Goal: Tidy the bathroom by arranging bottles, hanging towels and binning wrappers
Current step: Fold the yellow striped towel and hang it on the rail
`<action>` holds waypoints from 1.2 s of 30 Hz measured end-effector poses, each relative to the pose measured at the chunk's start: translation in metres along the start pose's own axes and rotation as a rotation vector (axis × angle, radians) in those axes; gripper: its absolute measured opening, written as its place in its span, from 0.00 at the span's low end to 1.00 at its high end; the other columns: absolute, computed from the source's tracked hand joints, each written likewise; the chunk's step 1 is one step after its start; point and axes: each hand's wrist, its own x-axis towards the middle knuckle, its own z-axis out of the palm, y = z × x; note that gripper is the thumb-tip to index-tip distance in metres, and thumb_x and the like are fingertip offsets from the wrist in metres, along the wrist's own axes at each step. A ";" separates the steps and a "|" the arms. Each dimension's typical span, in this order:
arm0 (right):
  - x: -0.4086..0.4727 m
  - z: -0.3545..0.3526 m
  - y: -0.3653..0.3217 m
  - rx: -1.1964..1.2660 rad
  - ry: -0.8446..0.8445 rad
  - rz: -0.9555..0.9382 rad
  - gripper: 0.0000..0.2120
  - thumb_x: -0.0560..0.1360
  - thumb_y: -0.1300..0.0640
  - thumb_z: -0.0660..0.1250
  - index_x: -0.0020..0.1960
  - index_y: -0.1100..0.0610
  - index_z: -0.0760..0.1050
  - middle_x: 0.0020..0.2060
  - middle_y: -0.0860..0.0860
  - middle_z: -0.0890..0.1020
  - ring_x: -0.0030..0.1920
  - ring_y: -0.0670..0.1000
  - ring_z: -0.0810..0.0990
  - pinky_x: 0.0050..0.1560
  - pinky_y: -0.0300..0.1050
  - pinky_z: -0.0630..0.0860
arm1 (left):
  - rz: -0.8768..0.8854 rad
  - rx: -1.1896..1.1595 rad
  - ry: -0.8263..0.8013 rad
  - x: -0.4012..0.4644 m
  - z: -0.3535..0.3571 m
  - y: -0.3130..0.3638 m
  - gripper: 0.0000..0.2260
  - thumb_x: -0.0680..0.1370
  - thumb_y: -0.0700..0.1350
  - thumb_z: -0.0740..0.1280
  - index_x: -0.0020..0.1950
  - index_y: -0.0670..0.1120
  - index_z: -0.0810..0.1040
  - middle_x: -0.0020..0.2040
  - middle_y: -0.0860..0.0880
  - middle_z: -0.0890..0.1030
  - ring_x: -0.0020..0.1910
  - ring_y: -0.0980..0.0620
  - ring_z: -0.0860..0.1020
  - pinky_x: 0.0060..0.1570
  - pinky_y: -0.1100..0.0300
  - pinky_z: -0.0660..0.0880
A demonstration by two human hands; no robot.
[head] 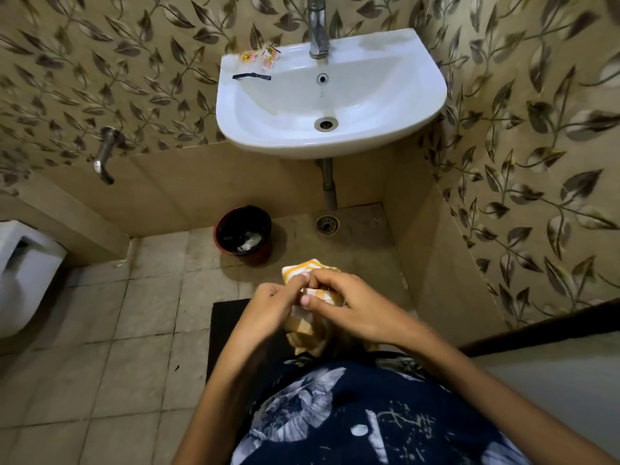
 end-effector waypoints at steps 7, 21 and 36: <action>0.005 -0.009 0.001 -0.092 0.043 0.037 0.09 0.72 0.49 0.71 0.44 0.50 0.71 0.32 0.41 0.75 0.33 0.40 0.72 0.35 0.36 0.67 | 0.166 -0.206 0.185 -0.002 0.009 0.002 0.14 0.77 0.41 0.63 0.37 0.34 0.80 0.35 0.36 0.78 0.34 0.46 0.73 0.34 0.59 0.68; 0.003 -0.011 0.026 -0.257 -0.292 0.260 0.09 0.81 0.51 0.56 0.50 0.55 0.72 0.46 0.55 0.78 0.45 0.54 0.76 0.49 0.54 0.73 | 0.407 -0.458 0.408 -0.002 0.009 0.017 0.10 0.79 0.44 0.63 0.41 0.42 0.80 0.40 0.44 0.79 0.44 0.47 0.77 0.52 0.47 0.75; 0.002 -0.004 0.014 -0.053 -0.117 0.113 0.08 0.77 0.52 0.65 0.40 0.42 0.73 0.31 0.36 0.76 0.33 0.36 0.72 0.35 0.32 0.65 | -0.041 -0.090 0.079 0.018 0.014 -0.015 0.13 0.75 0.43 0.64 0.32 0.39 0.76 0.23 0.46 0.70 0.22 0.53 0.67 0.21 0.68 0.62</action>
